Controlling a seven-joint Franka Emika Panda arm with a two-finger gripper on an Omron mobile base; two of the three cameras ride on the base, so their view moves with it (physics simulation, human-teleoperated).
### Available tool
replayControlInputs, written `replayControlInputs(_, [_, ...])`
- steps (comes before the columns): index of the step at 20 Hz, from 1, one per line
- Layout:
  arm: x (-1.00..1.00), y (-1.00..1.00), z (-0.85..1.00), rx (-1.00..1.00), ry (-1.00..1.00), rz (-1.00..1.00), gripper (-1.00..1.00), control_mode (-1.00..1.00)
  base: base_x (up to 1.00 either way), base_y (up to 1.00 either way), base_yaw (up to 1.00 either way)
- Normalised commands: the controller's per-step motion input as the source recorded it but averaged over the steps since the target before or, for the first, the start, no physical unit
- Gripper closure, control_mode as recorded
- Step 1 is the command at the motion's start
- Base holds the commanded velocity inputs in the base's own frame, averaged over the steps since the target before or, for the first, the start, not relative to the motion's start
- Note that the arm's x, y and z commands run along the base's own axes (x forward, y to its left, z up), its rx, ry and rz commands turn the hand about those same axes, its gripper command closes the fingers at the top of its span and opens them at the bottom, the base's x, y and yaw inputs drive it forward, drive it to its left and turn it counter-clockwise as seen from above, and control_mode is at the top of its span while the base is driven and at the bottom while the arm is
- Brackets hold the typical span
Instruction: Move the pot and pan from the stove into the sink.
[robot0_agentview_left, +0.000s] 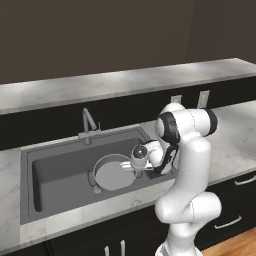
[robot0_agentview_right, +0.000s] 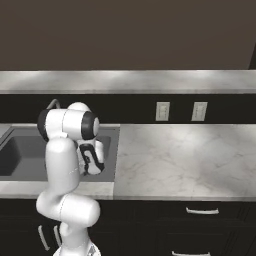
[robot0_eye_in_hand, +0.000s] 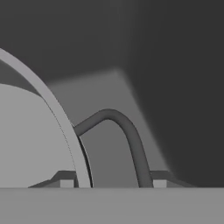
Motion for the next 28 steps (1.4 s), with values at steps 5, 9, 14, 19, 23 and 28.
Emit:
replayControlInputs(5, [0.00,0.00,-0.12,-0.02,0.00,0.00,1.00,-1.00,0.00,0.00,0.00])
replayControlInputs(9, [0.00,0.00,-0.07,-0.01,0.00,0.00,-1.00,-1.00,0.00,0.00,0.00])
replayControlInputs(14, [0.08,0.00,0.14,0.01,0.00,-0.01,-1.00,-1.00,0.00,0.00,0.00])
replayControlInputs(19, [0.14,0.00,0.74,0.04,0.00,-0.02,-1.00,-1.00,0.00,0.00,0.00])
replayControlInputs(23, [0.16,0.00,0.92,0.04,0.00,-0.01,-1.00,-1.00,0.00,0.00,0.00])
replayControlInputs(28, [0.10,0.00,0.99,0.03,0.01,0.00,-1.00,-1.00,0.00,0.00,0.00])
